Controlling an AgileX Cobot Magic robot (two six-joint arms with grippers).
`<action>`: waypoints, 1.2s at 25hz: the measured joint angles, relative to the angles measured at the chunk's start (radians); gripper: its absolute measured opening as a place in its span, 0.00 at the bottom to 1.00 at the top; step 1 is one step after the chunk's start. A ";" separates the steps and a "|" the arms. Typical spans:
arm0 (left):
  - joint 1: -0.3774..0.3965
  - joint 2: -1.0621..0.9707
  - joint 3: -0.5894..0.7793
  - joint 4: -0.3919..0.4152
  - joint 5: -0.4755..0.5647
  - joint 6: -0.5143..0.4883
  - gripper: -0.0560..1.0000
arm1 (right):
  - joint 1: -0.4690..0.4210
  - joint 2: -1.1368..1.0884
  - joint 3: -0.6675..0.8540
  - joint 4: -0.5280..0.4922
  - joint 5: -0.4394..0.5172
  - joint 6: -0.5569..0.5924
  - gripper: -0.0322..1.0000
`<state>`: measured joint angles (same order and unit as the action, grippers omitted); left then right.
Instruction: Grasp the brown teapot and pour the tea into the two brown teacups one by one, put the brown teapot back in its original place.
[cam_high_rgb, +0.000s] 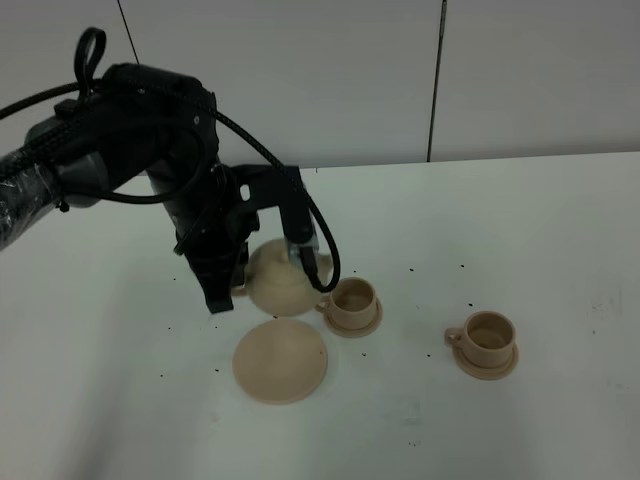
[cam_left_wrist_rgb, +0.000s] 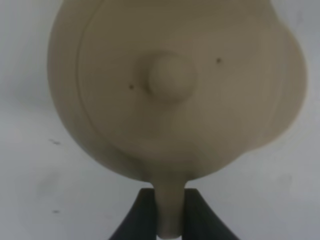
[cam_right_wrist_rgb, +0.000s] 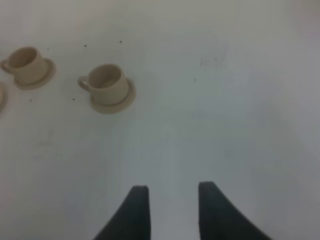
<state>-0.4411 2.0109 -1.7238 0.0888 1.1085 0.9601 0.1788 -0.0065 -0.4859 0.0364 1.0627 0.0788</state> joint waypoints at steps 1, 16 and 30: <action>-0.002 0.000 -0.018 0.001 0.006 0.000 0.21 | 0.000 0.000 0.000 0.000 0.000 0.000 0.26; -0.080 0.177 -0.326 -0.062 0.080 0.004 0.21 | 0.000 0.000 0.000 0.000 0.000 0.000 0.26; -0.149 0.267 -0.455 -0.079 0.080 -0.001 0.21 | 0.000 0.000 0.000 0.000 0.000 0.000 0.26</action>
<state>-0.5903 2.2774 -2.1783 0.0097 1.1890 0.9587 0.1788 -0.0065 -0.4859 0.0364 1.0627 0.0788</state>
